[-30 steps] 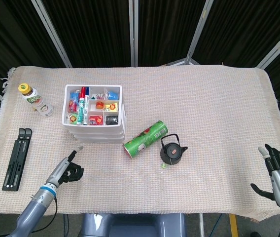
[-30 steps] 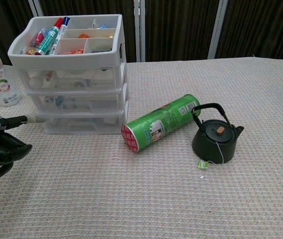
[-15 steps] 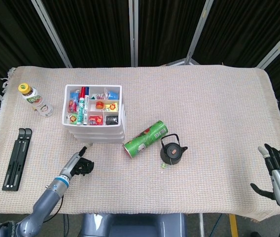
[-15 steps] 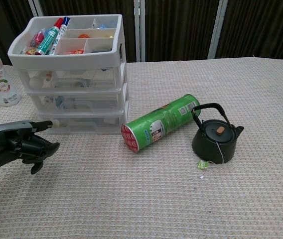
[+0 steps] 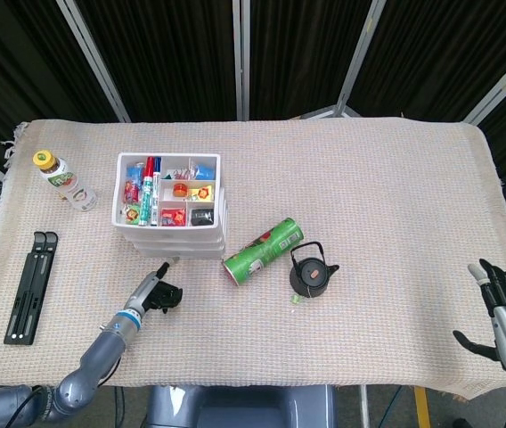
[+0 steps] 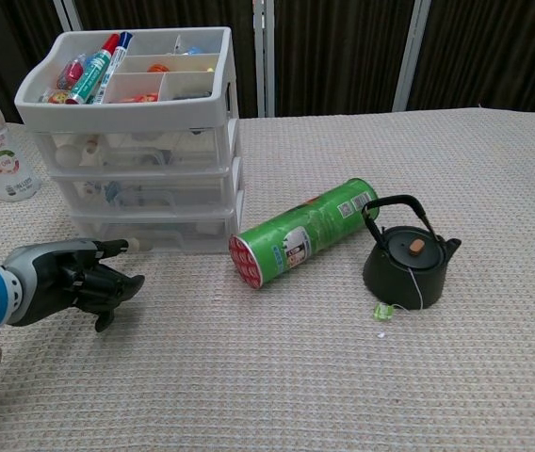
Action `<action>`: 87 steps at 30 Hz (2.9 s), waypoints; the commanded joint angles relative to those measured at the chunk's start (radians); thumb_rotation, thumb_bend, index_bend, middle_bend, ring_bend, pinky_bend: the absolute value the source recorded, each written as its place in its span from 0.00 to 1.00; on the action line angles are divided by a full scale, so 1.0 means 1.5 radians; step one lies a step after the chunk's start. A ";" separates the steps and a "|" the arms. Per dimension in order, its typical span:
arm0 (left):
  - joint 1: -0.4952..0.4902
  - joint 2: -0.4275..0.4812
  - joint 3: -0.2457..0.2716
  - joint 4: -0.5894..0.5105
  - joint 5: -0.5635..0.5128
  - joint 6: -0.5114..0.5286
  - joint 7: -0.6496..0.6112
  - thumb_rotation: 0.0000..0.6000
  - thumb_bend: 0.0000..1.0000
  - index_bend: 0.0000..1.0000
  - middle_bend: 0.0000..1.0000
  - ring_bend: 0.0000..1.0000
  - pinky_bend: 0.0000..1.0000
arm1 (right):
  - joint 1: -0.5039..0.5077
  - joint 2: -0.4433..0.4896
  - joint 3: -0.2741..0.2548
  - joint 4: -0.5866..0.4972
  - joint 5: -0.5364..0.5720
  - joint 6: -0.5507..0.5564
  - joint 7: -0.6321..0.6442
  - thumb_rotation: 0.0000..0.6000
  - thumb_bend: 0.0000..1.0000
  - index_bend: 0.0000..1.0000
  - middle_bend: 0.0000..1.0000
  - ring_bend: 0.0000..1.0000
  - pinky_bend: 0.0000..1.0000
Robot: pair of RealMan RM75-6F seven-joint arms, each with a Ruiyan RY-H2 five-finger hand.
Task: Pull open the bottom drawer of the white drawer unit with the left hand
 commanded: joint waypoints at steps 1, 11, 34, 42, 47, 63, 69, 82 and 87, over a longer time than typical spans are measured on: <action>-0.006 -0.012 -0.004 0.011 0.001 -0.008 -0.008 1.00 0.61 0.00 0.83 0.87 0.69 | 0.000 0.001 0.000 0.000 0.000 0.000 0.002 1.00 0.07 0.00 0.00 0.00 0.00; 0.007 -0.052 -0.015 0.049 0.046 -0.020 -0.065 1.00 0.61 0.00 0.83 0.87 0.69 | 0.000 0.003 -0.001 0.000 -0.003 0.000 0.004 1.00 0.07 0.00 0.00 0.00 0.00; 0.038 -0.110 -0.043 0.106 0.137 -0.063 -0.191 1.00 0.65 0.00 0.83 0.87 0.69 | -0.001 0.003 -0.002 -0.004 -0.005 0.002 -0.004 1.00 0.07 0.00 0.00 0.00 0.00; 0.041 -0.115 -0.041 0.115 0.154 -0.069 -0.204 1.00 0.65 0.00 0.83 0.87 0.69 | -0.001 0.003 -0.003 -0.005 -0.005 0.002 -0.007 1.00 0.07 0.00 0.00 0.00 0.00; 0.043 -0.116 -0.039 0.115 0.167 -0.069 -0.207 1.00 0.65 0.00 0.83 0.87 0.69 | -0.001 0.003 -0.003 -0.006 -0.006 0.003 -0.009 1.00 0.07 0.00 0.00 0.00 0.00; 0.054 -0.118 -0.043 0.124 0.186 -0.056 -0.228 1.00 0.65 0.00 0.83 0.87 0.69 | 0.000 0.002 -0.004 -0.009 -0.006 -0.001 -0.014 1.00 0.07 0.00 0.00 0.00 0.00; 0.049 -0.117 -0.041 0.132 0.193 -0.077 -0.234 1.00 0.65 0.14 0.83 0.87 0.69 | 0.000 0.001 -0.003 -0.008 -0.003 -0.002 -0.013 1.00 0.07 0.00 0.00 0.00 0.00; 0.063 -0.118 -0.028 0.131 0.218 -0.072 -0.249 1.00 0.66 0.24 0.83 0.87 0.69 | 0.000 0.002 -0.004 -0.008 -0.003 -0.002 -0.015 1.00 0.07 0.00 0.00 0.00 0.00; 0.076 -0.118 -0.018 0.130 0.240 -0.065 -0.261 1.00 0.66 0.24 0.83 0.87 0.69 | -0.001 0.002 -0.003 -0.010 -0.001 -0.001 -0.017 1.00 0.07 0.00 0.00 0.00 0.00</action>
